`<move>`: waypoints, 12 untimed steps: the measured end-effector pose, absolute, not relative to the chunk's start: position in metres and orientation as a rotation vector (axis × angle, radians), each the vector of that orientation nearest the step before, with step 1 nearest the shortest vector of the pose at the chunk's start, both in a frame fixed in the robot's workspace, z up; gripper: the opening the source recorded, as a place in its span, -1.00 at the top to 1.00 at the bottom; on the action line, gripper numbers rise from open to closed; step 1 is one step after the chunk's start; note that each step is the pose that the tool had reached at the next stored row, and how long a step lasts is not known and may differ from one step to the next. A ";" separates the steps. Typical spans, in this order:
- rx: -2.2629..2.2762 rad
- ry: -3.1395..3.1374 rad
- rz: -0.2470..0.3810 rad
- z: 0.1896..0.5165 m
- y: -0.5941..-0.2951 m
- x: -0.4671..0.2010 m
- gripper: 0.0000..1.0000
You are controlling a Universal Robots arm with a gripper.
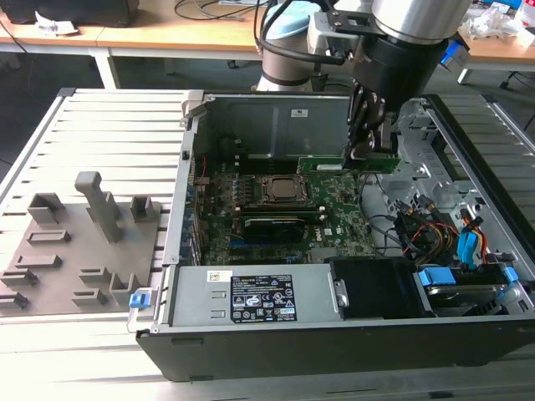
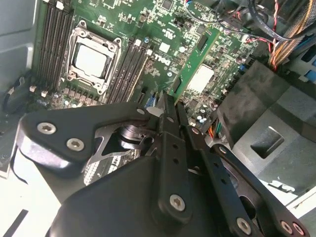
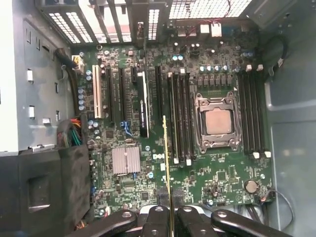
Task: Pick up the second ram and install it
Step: 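Pick up the second ram and move it above second insertion slot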
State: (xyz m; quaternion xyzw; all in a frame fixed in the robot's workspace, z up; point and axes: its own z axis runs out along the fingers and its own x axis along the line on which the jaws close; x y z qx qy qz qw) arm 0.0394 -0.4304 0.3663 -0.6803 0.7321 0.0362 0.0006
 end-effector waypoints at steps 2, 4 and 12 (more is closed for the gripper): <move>-2.136 2.299 0.114 0.365 -0.430 0.039 0.73; -2.136 2.299 0.114 0.363 -0.430 0.039 0.73; -2.136 2.299 0.114 0.353 -0.430 0.037 0.73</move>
